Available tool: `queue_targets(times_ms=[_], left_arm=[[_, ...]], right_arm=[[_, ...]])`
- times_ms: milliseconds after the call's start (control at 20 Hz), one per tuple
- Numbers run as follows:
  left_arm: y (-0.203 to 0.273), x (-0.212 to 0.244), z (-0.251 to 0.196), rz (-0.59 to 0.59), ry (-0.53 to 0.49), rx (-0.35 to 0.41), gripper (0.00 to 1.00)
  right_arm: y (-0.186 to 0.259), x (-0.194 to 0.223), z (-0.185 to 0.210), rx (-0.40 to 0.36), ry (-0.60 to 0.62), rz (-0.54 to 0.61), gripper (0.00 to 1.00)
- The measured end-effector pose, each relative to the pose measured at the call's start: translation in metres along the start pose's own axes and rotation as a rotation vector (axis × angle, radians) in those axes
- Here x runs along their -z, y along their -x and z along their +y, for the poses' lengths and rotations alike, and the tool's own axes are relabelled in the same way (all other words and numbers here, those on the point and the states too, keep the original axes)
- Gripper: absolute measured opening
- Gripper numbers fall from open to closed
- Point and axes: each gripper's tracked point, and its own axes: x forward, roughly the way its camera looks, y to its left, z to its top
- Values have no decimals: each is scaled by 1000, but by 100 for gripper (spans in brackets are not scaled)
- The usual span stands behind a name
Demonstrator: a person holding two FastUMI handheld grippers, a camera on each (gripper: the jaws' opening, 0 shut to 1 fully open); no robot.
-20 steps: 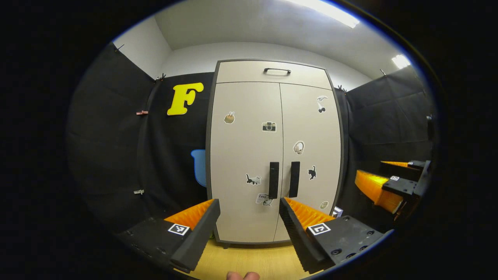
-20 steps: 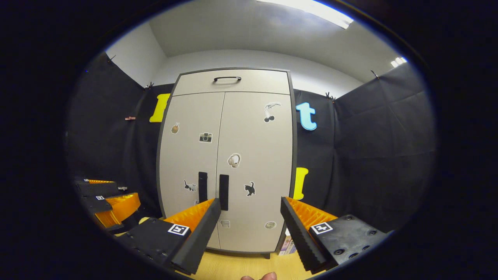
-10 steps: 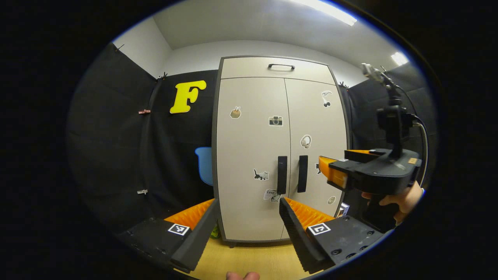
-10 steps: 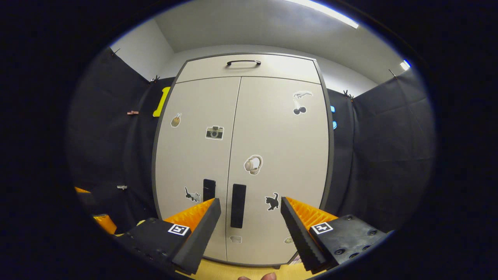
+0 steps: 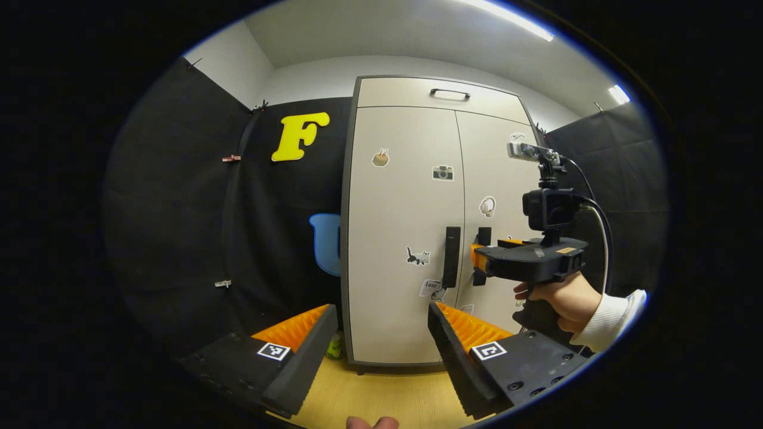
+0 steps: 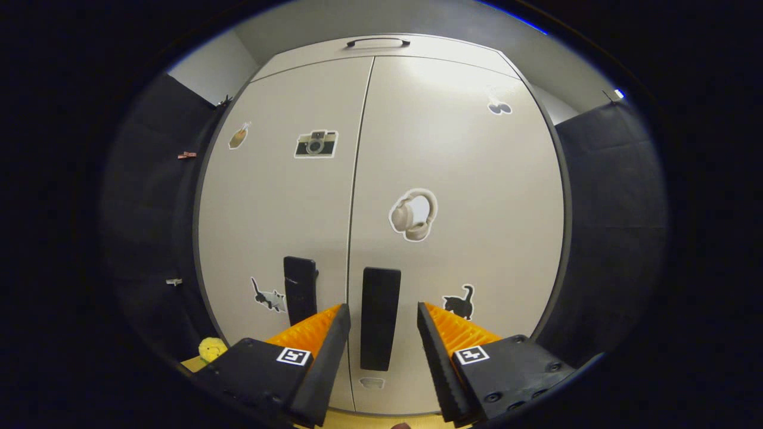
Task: Open the right door of the double-door shoe cabinet with the right hand, and open the left door with the left hand.
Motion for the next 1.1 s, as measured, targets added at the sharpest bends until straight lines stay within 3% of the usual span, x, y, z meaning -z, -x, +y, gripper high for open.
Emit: queue_targets(times_ms=[200, 400, 600, 850, 900, 1100], left_arm=[[-5, 4, 6, 9, 32, -8, 95], [-5, 6, 11, 15, 26, -22, 95], [5, 7, 18, 18, 23, -40, 95], [25, 6, 29, 21, 31, -74, 95], [30, 5, 30, 18, 33, -81, 95], [48, 4, 34, 15, 43, -106, 95]], right_arm=[[-18, 28, 4, 18, -64, 93, 52], [-18, 22, 5, 45, -28, 25, 36], [-19, 21, 2, 64, -67, 26, 30], [-21, 23, 1, 57, -60, 55, 31], [-19, 22, 1, 58, -61, 58, 23], [-15, 24, 2, 36, -74, 67, 18]])
